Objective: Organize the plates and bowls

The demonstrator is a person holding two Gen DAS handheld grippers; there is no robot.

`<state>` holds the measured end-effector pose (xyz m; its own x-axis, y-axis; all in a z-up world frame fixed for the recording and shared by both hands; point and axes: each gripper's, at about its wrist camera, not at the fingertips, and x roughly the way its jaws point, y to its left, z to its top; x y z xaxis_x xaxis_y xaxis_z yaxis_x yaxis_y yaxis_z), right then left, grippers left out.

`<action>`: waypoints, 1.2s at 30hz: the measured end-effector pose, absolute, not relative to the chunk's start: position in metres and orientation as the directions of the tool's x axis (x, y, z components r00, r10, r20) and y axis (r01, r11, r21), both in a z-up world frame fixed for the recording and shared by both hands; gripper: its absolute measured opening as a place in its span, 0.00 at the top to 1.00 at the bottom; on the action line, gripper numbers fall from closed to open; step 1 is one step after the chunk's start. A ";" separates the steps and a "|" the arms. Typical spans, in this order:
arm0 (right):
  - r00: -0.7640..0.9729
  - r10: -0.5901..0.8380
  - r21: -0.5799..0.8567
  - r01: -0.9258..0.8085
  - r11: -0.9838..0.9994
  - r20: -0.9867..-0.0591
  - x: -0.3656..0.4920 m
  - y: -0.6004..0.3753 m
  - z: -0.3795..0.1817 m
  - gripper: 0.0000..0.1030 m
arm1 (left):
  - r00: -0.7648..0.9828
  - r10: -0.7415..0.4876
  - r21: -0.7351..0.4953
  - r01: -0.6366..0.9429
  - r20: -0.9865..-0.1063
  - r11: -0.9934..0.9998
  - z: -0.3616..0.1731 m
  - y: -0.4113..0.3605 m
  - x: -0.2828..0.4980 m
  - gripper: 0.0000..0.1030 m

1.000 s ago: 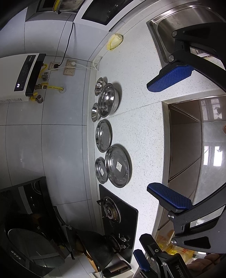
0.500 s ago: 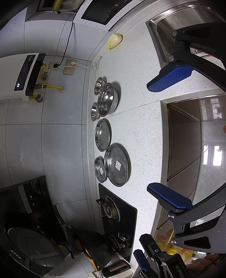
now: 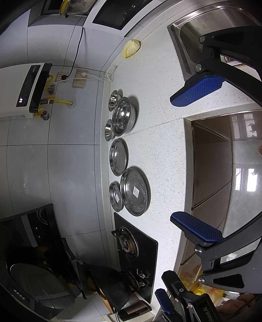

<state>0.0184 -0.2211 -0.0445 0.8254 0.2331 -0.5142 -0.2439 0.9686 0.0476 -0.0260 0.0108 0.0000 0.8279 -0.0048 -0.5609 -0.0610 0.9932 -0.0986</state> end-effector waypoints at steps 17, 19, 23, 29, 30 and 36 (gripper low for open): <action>0.824 0.242 0.049 -0.254 0.966 -0.512 0.011 -0.224 -0.044 0.01 | 0.825 -0.008 -0.100 -0.058 -0.565 0.993 0.000 0.012 -0.026 0.23; 0.823 0.246 0.045 -0.260 0.964 -0.512 0.012 -0.222 -0.043 0.01 | 0.826 -0.005 -0.100 -0.062 -0.564 0.993 0.002 0.012 -0.026 0.23; 0.831 0.254 0.028 -0.277 0.961 -0.496 0.018 -0.213 -0.036 0.01 | 0.846 0.029 -0.076 -0.082 -0.532 0.994 0.014 0.008 -0.019 0.23; 0.852 0.245 -0.005 -0.279 0.960 -0.463 0.049 -0.194 -0.026 0.01 | 0.857 0.104 -0.044 -0.146 -0.505 0.988 0.021 0.015 0.018 0.23; 0.857 0.240 -0.009 -0.274 0.962 -0.456 0.058 -0.189 -0.025 0.01 | 0.858 0.121 -0.034 -0.159 -0.500 0.987 0.021 0.017 0.025 0.23; 0.859 0.233 -0.031 -0.277 0.960 -0.456 0.106 -0.163 -0.028 0.01 | 0.843 0.213 0.002 -0.243 -0.494 0.970 0.014 0.036 0.092 0.23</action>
<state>0.1061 -0.1625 -0.0285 0.8591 0.2327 -0.4559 -0.2767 0.9604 -0.0311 0.0916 0.0356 0.0139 0.8431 0.2126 -0.4939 -0.2432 0.9700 0.0024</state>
